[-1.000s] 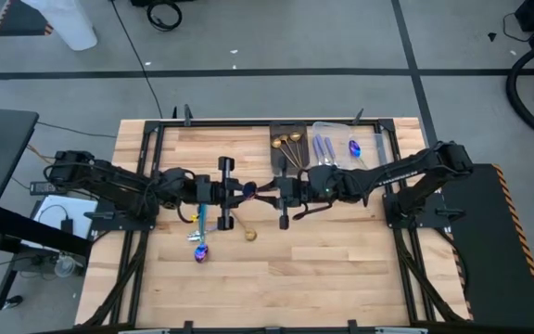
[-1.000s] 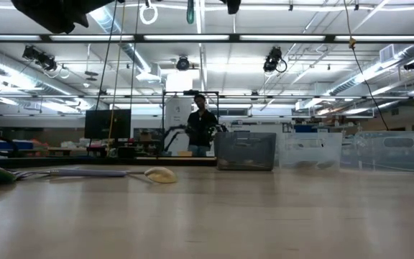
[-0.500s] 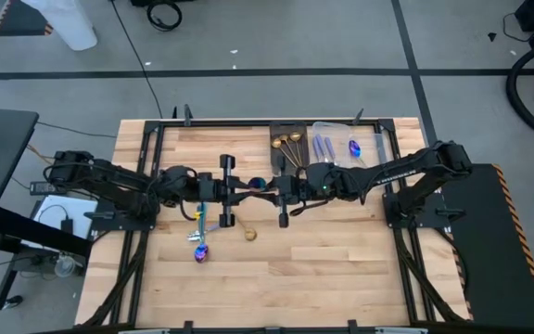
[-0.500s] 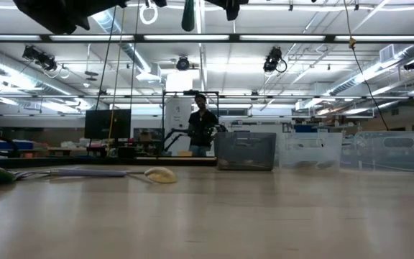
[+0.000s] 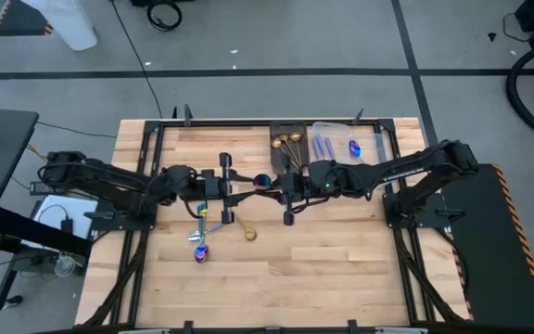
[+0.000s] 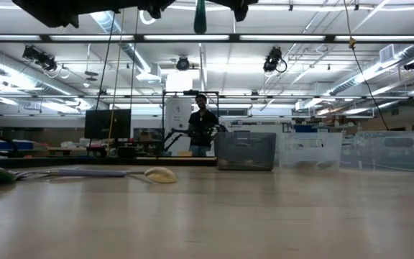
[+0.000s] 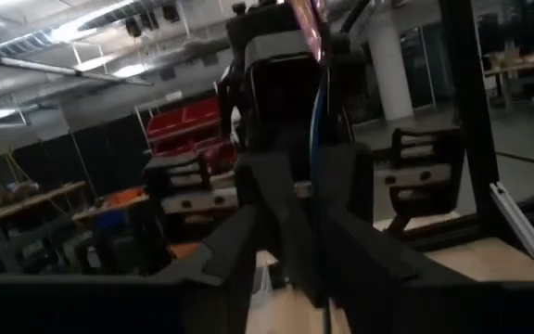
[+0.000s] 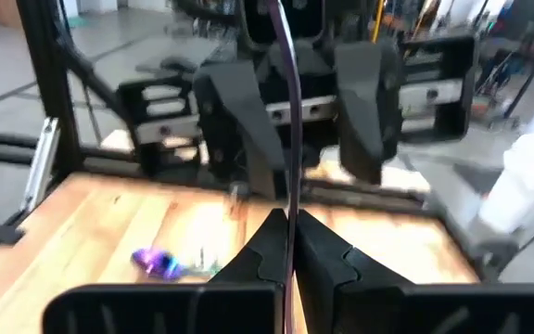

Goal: Sort silverware by color (type)

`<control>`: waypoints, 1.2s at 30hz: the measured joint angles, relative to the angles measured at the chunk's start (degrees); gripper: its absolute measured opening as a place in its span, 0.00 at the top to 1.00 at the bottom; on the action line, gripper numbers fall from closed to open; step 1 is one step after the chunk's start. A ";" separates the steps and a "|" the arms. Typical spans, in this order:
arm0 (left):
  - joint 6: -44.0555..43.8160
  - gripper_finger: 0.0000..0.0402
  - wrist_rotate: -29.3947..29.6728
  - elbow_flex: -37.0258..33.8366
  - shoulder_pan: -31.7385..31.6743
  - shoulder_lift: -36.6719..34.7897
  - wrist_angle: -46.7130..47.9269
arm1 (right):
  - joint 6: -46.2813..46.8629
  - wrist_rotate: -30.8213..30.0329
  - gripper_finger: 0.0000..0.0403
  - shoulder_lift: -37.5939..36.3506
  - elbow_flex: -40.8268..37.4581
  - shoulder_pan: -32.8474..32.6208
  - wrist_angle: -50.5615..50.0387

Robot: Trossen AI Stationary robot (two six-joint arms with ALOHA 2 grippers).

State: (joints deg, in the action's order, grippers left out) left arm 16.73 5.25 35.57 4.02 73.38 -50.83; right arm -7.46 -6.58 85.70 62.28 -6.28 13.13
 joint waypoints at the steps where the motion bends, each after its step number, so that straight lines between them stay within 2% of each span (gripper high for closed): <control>1: -0.04 0.64 0.01 0.01 0.08 -0.30 0.66 | 0.83 0.01 0.96 -0.17 0.01 0.00 -0.70; 4: -1.35 0.61 -0.04 0.00 0.46 -1.19 5.75 | 3.26 -0.02 0.96 -0.20 0.02 0.00 -4.59; 14: -7.55 0.62 -0.21 0.01 0.69 -1.16 21.93 | 9.63 -4.25 0.95 -0.53 0.00 0.78 -13.70; 22: -10.56 0.62 -0.32 0.00 1.06 -1.16 30.11 | 14.60 -4.21 0.95 -0.75 0.00 2.08 -16.61; 30: -14.90 0.62 -0.43 0.00 1.09 -1.16 35.94 | 22.72 -9.83 0.95 -0.69 -0.02 3.94 -24.29; 36: -16.22 0.62 -0.58 0.00 1.09 -1.14 37.45 | 26.90 -10.30 0.95 -0.67 -0.01 7.09 -32.15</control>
State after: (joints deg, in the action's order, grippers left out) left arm 0.51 4.67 35.57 5.10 72.25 -13.38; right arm 19.44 -16.87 85.03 62.27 0.80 -19.02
